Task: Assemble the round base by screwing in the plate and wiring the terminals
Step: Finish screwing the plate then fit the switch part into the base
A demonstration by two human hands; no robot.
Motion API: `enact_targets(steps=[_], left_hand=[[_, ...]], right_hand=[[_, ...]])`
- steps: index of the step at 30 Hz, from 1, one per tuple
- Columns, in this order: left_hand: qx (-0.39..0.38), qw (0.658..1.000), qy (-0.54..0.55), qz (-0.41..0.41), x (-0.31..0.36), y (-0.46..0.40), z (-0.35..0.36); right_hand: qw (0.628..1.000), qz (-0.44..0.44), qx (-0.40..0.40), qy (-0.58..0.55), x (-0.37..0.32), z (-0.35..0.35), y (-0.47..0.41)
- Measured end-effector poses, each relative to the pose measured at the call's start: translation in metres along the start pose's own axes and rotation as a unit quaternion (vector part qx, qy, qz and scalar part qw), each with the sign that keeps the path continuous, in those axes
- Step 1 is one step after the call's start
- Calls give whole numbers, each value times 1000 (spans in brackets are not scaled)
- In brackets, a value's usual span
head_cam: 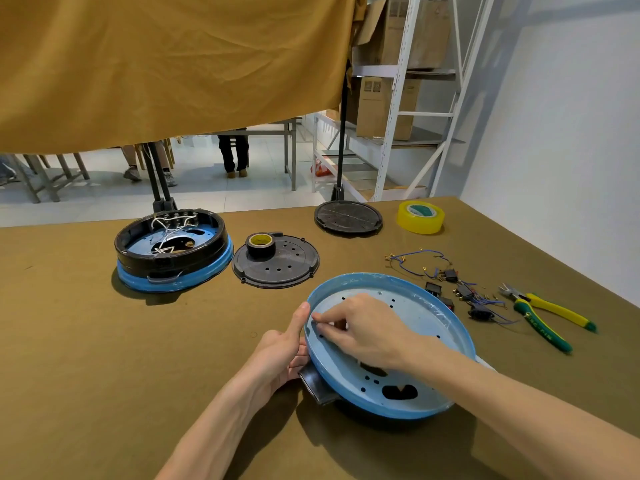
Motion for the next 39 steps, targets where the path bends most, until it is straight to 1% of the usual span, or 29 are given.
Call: enact_targets(steps=[2,4,6,9,15,18,21,23,26,29,32,35,39], left_hand=[[0,1000,6,0,-1,1,0],[3,1000,12,4,-2,0,-1],[4,1000,19,2,-3,0,-1],[6,1000,17,8,-3,-1,-1],[16,1000,19,10,0,2,1],[32,999,5,13,-3,2,4],[36,999,-9,19,-3,5,6],[26,999,-7,25,-2,7,5],[18,999,-2,42,0,10,3],[13,999,-7,49,2,13,4],[15,999,5,45,4,14,4],[17,999,-1,43,4,14,4],[18,999,-4,41,4,15,4]], right_hand=[[1000,12,-7,-21,3,-3,-1],[998,16,-37,-44,5,-2,-2],[996,39,-59,-50,8,-6,-4],[996,38,-76,-39,11,-6,-7],[997,37,-62,-18,12,-6,-7],[993,49,-71,-75,15,0,-6],[984,76,-39,-155,15,1,-13],[982,80,-24,-171,13,-1,-18],[988,74,1,-133,6,-2,-20],[993,70,3,-94,2,-3,-20],[995,54,-26,-83,3,-8,-18],[997,23,-31,-67,3,-12,-19],[997,13,-66,-30,1,-16,-26]])
Point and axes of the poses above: each hand's wrist, its own y-axis away from the middle knuckle, its own z-axis out of the palm, x = y × z, the point moved 1 cm from there along -y, towards the middle knuckle, and after that the axes turned 13 degrees about z, right-handed, at the moved point
